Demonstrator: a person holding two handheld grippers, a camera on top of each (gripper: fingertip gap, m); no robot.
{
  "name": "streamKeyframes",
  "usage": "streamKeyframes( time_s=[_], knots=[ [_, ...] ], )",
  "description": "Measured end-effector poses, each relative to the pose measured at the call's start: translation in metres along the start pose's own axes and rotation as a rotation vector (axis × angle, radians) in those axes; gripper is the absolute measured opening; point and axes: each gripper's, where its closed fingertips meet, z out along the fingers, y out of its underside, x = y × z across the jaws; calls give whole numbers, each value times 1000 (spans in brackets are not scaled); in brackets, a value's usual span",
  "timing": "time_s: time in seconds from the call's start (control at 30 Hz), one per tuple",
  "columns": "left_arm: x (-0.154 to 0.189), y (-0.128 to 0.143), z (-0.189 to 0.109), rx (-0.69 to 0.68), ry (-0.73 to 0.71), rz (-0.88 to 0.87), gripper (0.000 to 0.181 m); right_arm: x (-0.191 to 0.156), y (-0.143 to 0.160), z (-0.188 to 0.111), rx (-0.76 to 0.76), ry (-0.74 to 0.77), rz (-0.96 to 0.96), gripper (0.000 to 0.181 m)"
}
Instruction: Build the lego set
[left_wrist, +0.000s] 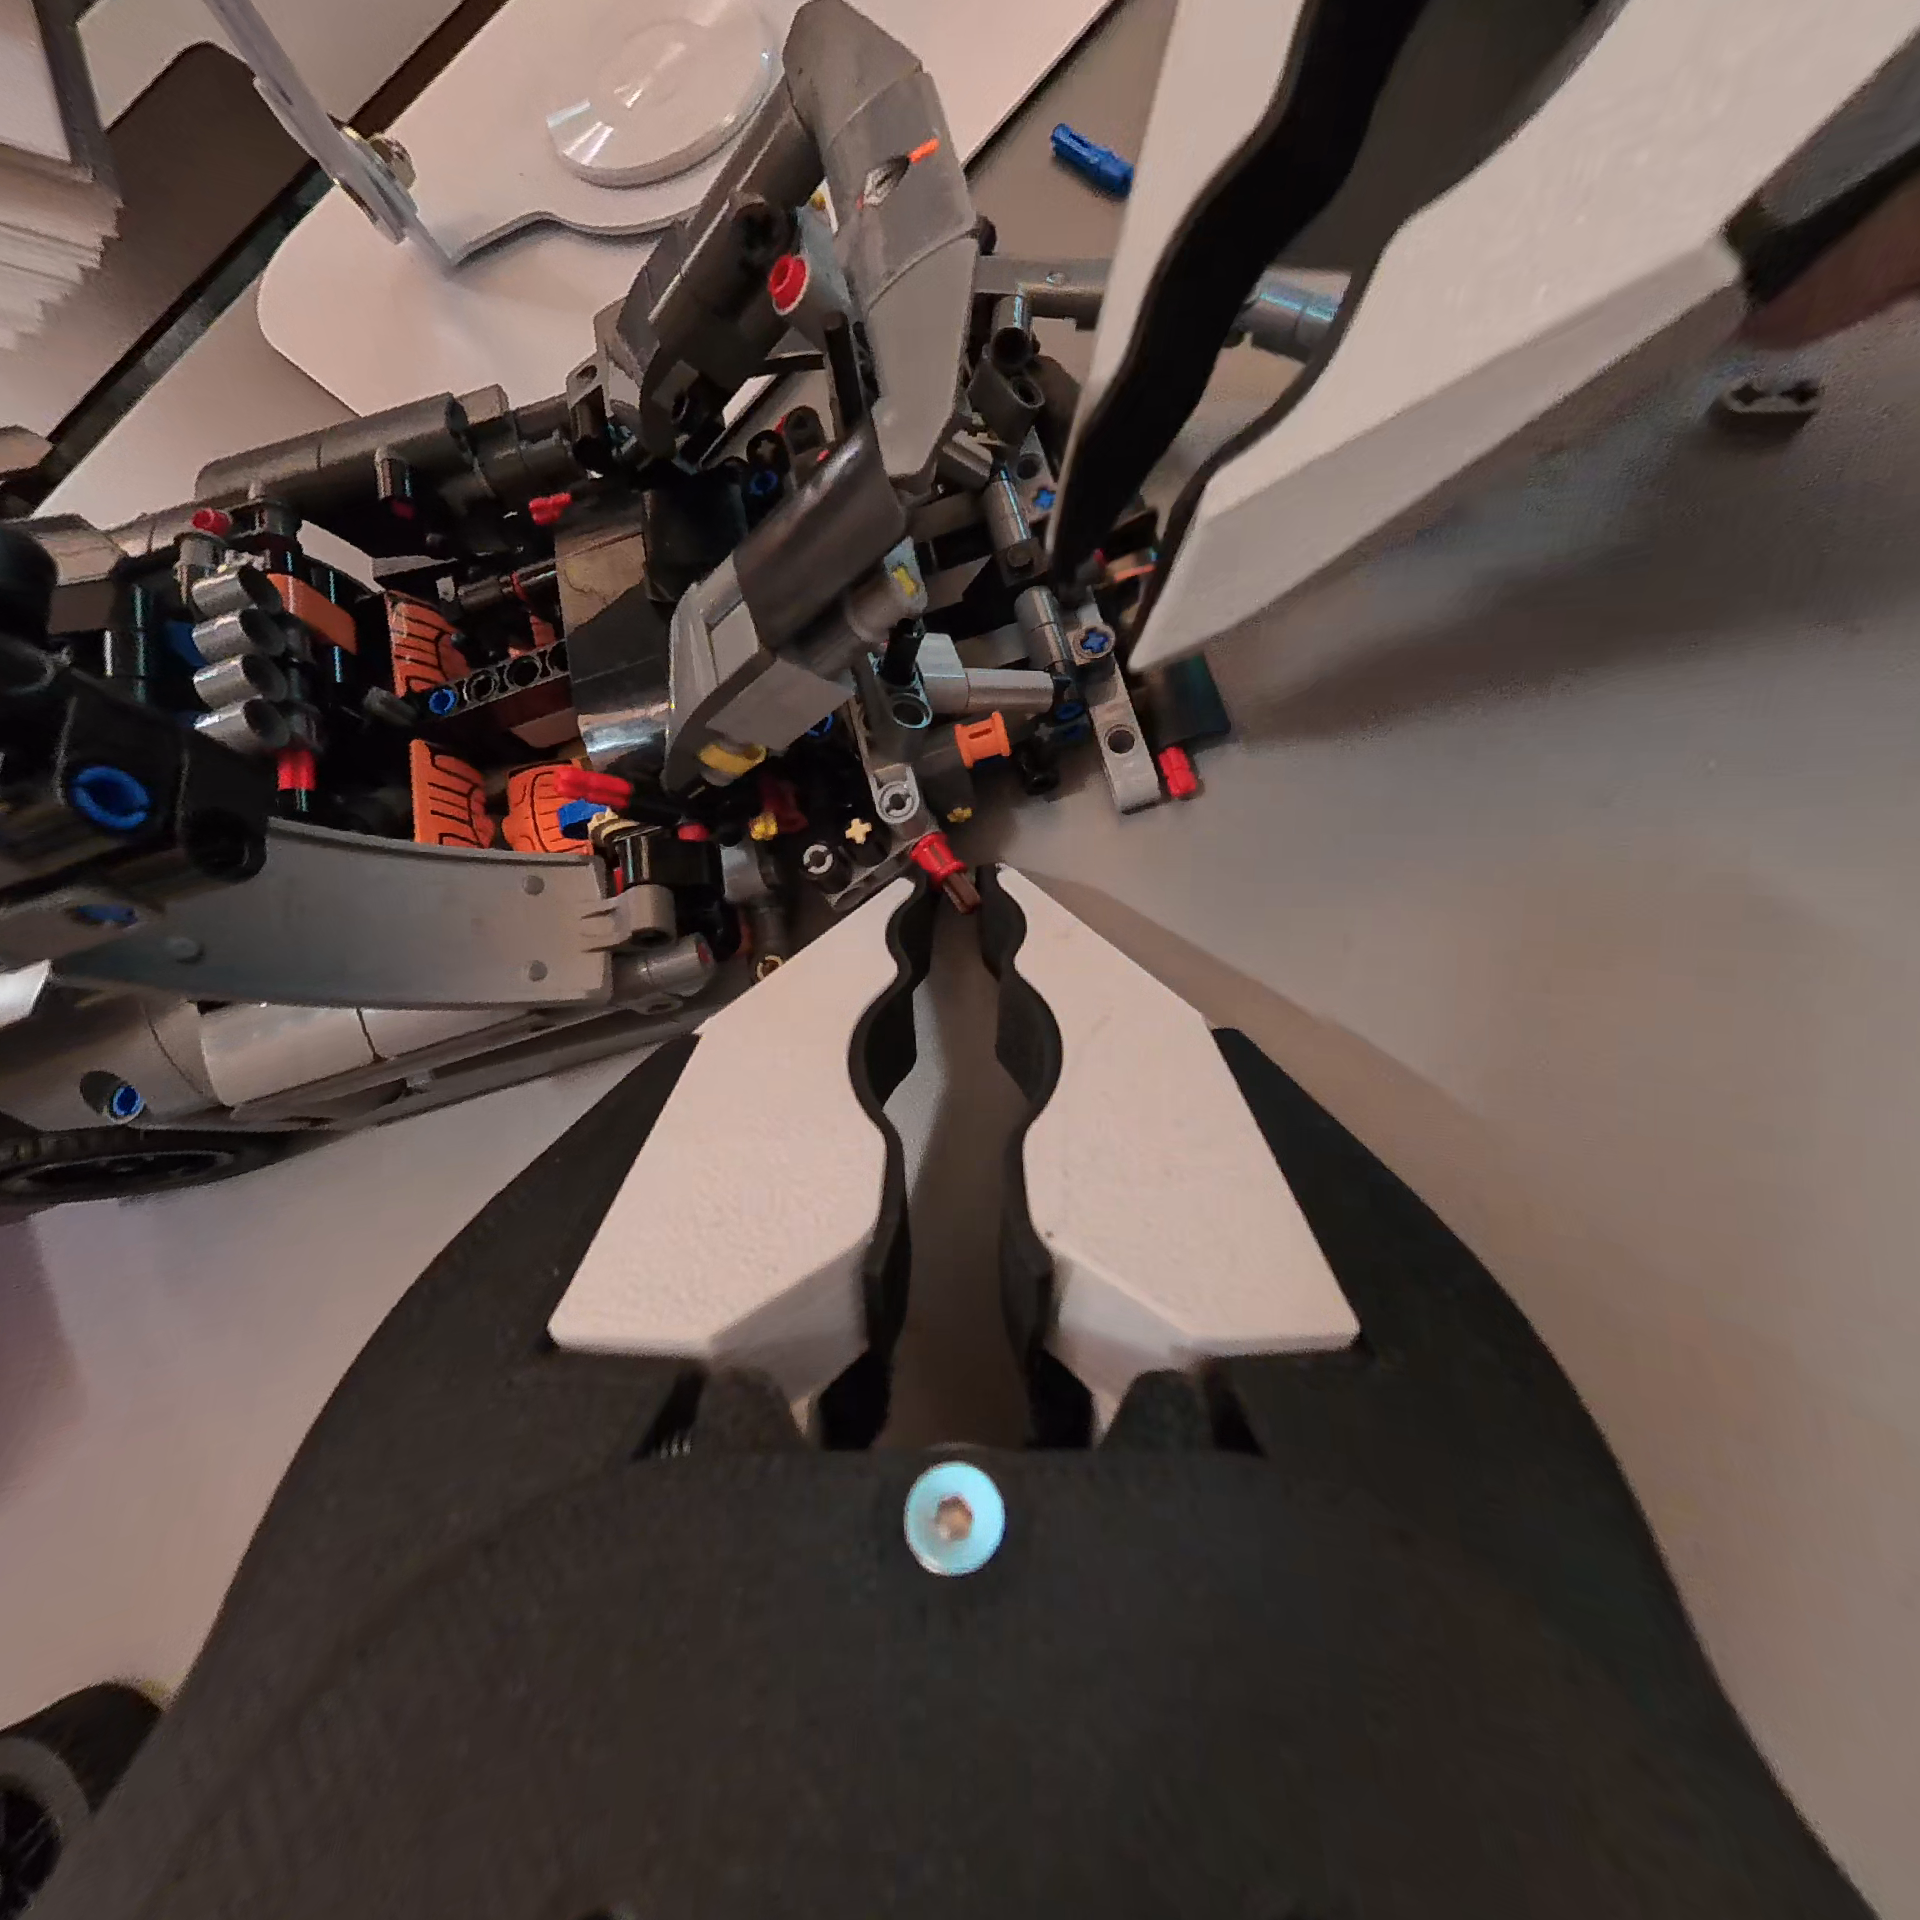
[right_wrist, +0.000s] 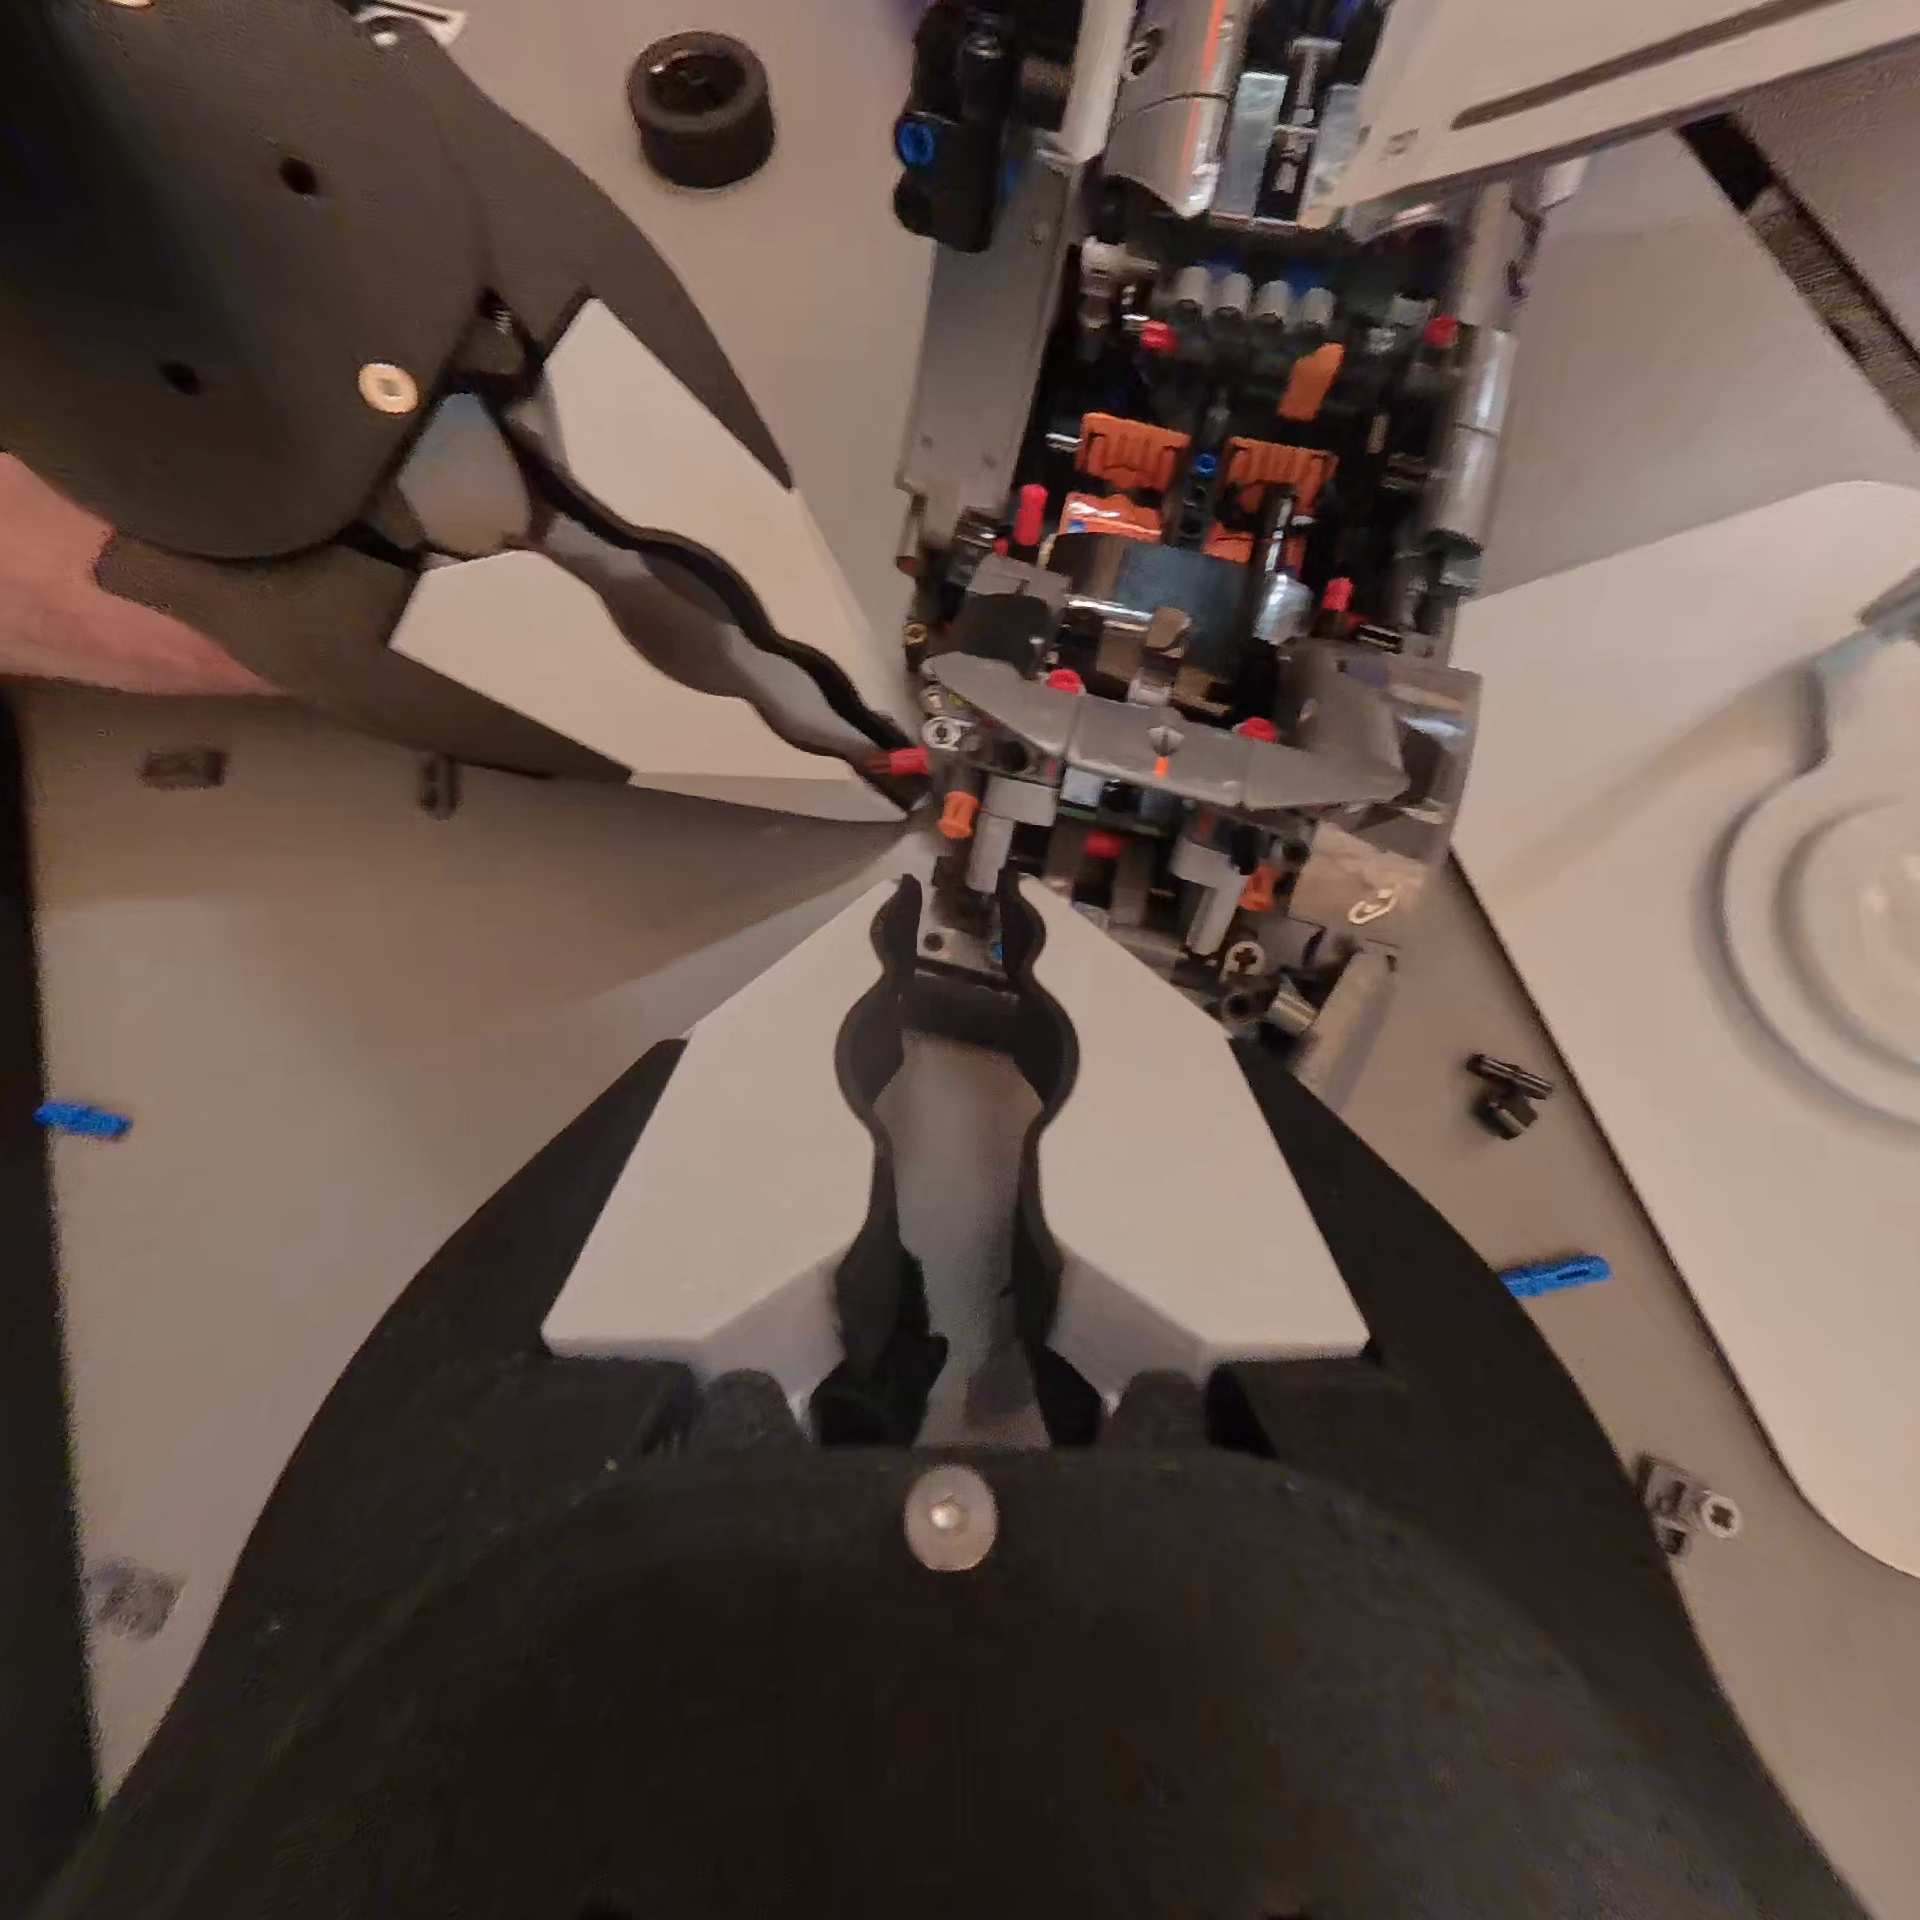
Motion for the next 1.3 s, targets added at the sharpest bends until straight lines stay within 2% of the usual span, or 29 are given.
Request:
streamKeyframes(
  time_s=[0.07,0.17,0.33,0.43,0.67,1.1,1.3],
  knots=[
    [0,0,0,3,1,20,6,6,0,6,17,42,-5,10],
    [-1,0,0,4,0,44,6,0,-4,16,43,-16,49,11],
    [-4,2,-1,-1,10,31,5,8,-3,22,26,21,48,5],
    [-4,3,-1,-15,5,52,6,9,0,22,4,50,48,17],
    [-4,2,0,11,37,61,6,6,0,27,9,52,25,6],
    [-7,3,-1,11,-19,110,3,4,3,15,59,24,29,4],
    [-7,3,-1,12,-24,113,3,-1,14,6,10,-9,6,0]
  ],
)
